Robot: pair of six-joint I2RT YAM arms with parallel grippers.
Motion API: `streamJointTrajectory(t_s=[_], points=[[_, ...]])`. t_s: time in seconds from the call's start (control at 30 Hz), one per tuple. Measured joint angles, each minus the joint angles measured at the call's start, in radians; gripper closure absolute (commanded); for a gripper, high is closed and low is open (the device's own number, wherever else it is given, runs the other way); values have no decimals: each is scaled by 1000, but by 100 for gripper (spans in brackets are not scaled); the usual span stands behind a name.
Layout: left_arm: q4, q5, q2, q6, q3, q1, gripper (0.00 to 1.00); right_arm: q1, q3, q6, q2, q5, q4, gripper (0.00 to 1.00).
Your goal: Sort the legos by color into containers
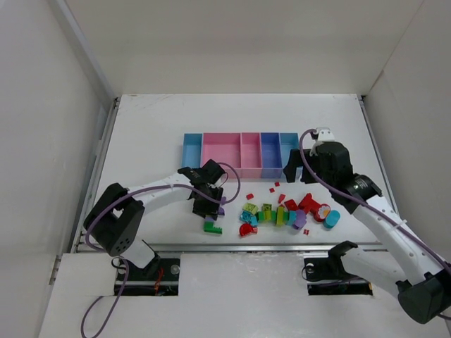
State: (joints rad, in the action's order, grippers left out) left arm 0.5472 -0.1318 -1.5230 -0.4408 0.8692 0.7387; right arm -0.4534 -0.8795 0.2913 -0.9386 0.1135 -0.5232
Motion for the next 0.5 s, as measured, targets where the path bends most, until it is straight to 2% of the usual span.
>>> streamJointTrajectory(t_s=[0.13, 0.33, 0.5], points=[[-9, -2, -1, -3, 0, 0, 100, 0, 0, -10, -15, 2, 0, 0], [6, 3, -4, 18, 24, 0, 100, 0, -24, -56, -20, -28, -9, 0], [32, 20, 22, 82, 116, 0, 100, 0, -156, -149, -57, -129, -55, 0]])
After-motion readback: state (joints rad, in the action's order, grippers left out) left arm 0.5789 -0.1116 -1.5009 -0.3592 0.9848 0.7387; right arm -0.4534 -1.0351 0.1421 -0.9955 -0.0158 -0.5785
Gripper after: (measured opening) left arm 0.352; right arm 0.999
